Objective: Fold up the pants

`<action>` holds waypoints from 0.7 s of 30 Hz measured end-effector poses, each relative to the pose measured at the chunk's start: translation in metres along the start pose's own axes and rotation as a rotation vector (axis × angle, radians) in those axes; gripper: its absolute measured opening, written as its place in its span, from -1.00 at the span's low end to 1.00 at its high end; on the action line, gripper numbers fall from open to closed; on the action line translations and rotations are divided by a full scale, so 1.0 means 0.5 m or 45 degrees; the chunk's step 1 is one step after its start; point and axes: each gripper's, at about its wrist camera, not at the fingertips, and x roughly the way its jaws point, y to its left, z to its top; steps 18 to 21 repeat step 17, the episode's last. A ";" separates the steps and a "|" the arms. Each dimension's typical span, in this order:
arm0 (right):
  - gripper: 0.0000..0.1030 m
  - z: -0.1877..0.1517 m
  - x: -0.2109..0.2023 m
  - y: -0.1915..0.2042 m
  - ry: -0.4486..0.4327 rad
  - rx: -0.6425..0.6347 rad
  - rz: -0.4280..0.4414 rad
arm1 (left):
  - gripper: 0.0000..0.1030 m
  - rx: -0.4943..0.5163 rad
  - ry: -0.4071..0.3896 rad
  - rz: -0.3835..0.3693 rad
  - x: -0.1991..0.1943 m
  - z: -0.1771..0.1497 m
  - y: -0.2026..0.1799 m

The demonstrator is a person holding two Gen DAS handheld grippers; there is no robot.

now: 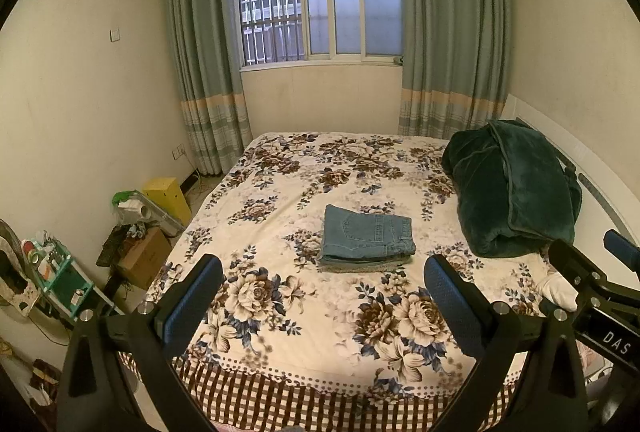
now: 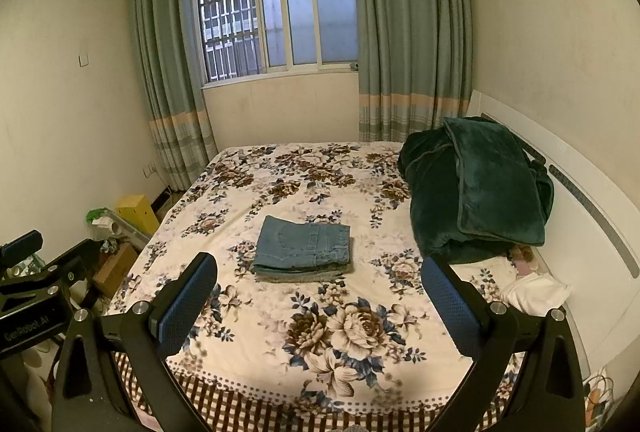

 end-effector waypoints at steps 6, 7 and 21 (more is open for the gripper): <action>1.00 -0.002 0.001 0.000 -0.001 0.005 0.001 | 1.00 -0.002 0.000 -0.002 0.000 -0.001 -0.001; 1.00 -0.001 0.001 -0.001 -0.003 0.002 0.001 | 1.00 -0.002 0.000 -0.002 0.000 -0.001 -0.001; 1.00 -0.003 0.000 -0.003 -0.001 0.005 0.001 | 1.00 -0.004 -0.005 0.001 -0.002 0.001 -0.003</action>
